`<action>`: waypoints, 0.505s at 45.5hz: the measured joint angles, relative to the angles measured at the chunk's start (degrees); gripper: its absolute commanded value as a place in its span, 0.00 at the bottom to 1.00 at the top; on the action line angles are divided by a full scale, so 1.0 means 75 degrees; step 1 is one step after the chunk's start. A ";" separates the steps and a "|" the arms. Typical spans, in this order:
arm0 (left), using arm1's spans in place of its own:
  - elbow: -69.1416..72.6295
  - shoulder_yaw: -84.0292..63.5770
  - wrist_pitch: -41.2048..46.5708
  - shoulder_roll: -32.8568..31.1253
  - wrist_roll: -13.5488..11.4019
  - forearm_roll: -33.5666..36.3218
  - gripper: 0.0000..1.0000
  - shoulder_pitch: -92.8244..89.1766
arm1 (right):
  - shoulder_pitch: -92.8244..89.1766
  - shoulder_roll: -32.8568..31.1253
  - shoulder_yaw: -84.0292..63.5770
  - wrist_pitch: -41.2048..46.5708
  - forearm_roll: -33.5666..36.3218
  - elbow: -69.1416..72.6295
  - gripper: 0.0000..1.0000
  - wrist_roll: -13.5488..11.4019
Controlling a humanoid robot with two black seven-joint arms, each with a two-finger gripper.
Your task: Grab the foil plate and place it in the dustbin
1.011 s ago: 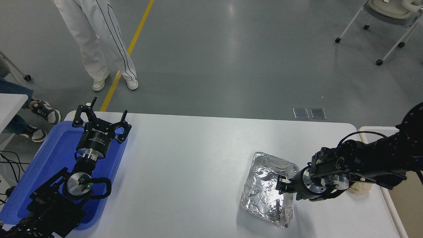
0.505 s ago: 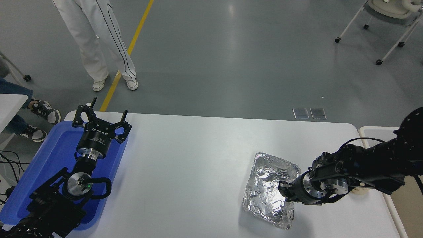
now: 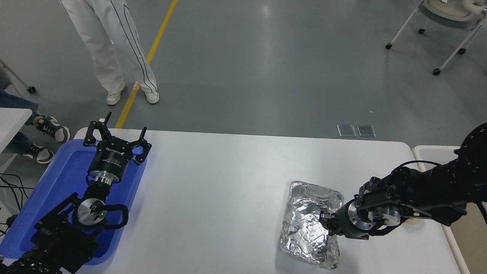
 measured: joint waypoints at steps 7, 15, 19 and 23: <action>0.0000 0.0000 0.0000 0.0000 0.0000 0.0002 1.00 0.0000 | 0.0321 -0.0220 -0.0096 0.0107 -0.0058 0.0298 0.00 -0.0038; 0.0000 0.0000 -0.0004 0.0000 0.0000 0.0003 1.00 0.0000 | 0.0904 -0.0474 -0.0356 0.0738 -0.0308 0.0627 0.00 -0.0230; 0.0000 0.0000 -0.0006 0.0000 0.0000 0.0002 1.00 -0.0001 | 0.1249 -0.0661 -0.0472 0.1317 -0.0567 0.0713 0.00 -0.0273; 0.0000 0.0000 -0.0006 0.0000 0.0000 0.0003 1.00 -0.0001 | 0.1619 -0.0856 -0.0544 0.1898 -0.0790 0.0764 0.00 -0.0293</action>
